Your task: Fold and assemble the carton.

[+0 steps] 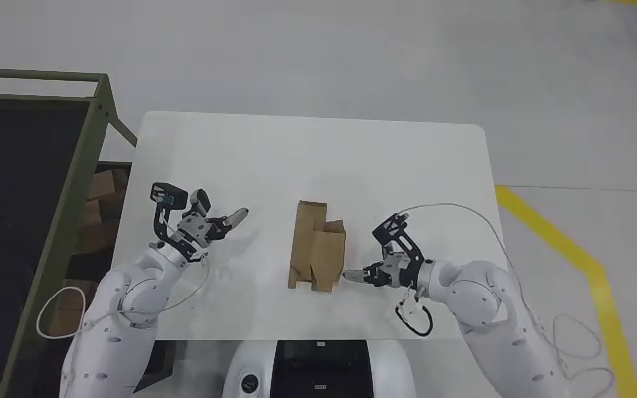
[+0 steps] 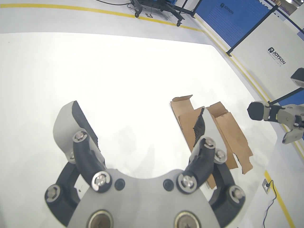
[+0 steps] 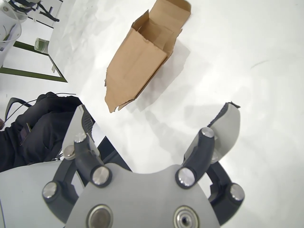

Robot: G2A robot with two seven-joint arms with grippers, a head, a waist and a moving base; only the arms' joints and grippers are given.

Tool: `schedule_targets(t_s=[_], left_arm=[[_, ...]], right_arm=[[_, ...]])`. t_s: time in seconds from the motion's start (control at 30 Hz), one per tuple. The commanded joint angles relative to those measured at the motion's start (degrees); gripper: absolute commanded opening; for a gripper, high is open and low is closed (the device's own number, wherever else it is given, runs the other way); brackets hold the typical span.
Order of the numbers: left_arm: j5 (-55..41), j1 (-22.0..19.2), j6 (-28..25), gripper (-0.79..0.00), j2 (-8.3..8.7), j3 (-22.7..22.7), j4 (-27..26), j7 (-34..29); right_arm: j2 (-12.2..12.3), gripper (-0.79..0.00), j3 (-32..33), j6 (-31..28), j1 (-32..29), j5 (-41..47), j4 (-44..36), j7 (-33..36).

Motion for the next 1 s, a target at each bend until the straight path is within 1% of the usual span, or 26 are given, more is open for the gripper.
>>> schedule_targets(t_s=[0.0, 0.07, 0.13, 0.37, 0.53, 0.57, 0.6, 0.63, 0.67, 0.7, 0.73, 0.77, 0.83, 0.97], left_arm=[[-0.2, 0.0, 0.1, 0.0, 0.02, 0.0, 0.0, 0.1], [-0.4, 0.0, 0.2, 0.0, 0.03, -0.1, 0.0, 0.2], [-0.7, 0.1, 0.5, 0.0, 0.03, -0.2, 0.0, 0.4], [-2.1, 0.4, 0.1, 0.0, 0.09, -0.5, 0.2, 0.6], [-2.3, 0.3, 0.5, 0.0, 0.12, -0.6, 0.3, 0.6], [-2.2, 0.3, 0.5, 0.0, 0.14, -0.6, 0.3, 0.6], [-2.2, 0.4, 0.5, 0.0, 0.15, -0.6, 0.3, 0.6], [-2.2, 0.4, 0.5, 0.0, 0.17, -0.7, 0.2, 0.6], [-2.2, 0.4, 0.4, 0.0, 0.18, -0.7, 0.2, 0.6], [-2.2, 0.5, 0.4, 0.0, 0.19, -0.7, 0.2, 0.6], [-2.1, 0.5, 0.4, 0.0, 0.2, -0.7, 0.2, 0.6], [-2.2, 0.5, 0.5, 0.0, 0.2, -0.7, 0.3, 0.7], [-2.1, 0.4, 0.6, 0.0, 0.21, -0.7, 0.4, 0.7], [-1.9, 0.3, 0.9, 0.0, 0.23, -0.6, 0.4, 0.7]], right_arm=[[-0.2, 0.0, -1.2, 0.2, 1.5, 4.7, 2.4, 0.9], [-0.5, 0.0, -2.1, 0.5, 3.4, 8.5, 4.7, 2.5], [-0.6, 0.0, -3.2, 1.7, 5.2, 10.0, 6.7, 3.5], [-1.8, 0.0, -7.7, 5.5, 10.4, 15.2, 12.8, 3.4], [-2.6, -0.006, -10.7, 5.7, 14.3, 18.7, 18.0, 4.1], [-2.7, -0.086, -11.1, 5.8, 14.9, 19.5, 19.0, 4.0], [-2.9, -0.132, -11.4, 5.9, 15.5, 20.1, 19.8, 3.9], [-3.0, -0.203, -11.8, 5.9, 15.9, 20.5, 20.5, 3.8], [-3.1, -0.237, -12.1, 5.8, 16.4, 20.9, 21.2, 3.8], [-3.2, -0.289, -12.4, 5.7, 16.7, 21.1, 21.7, 3.8], [-3.2, -0.363, -12.7, 5.7, 17.0, 21.3, 22.2, 3.8], [-3.3, -0.403, -13.0, 5.6, 17.3, 21.6, 22.6, 3.8], [-3.4, -0.419, -13.6, 5.5, 17.8, 22.0, 23.4, 3.9], [-3.6, -0.511, -14.4, 5.3, 18.7, 22.6, 24.6, 3.6]])
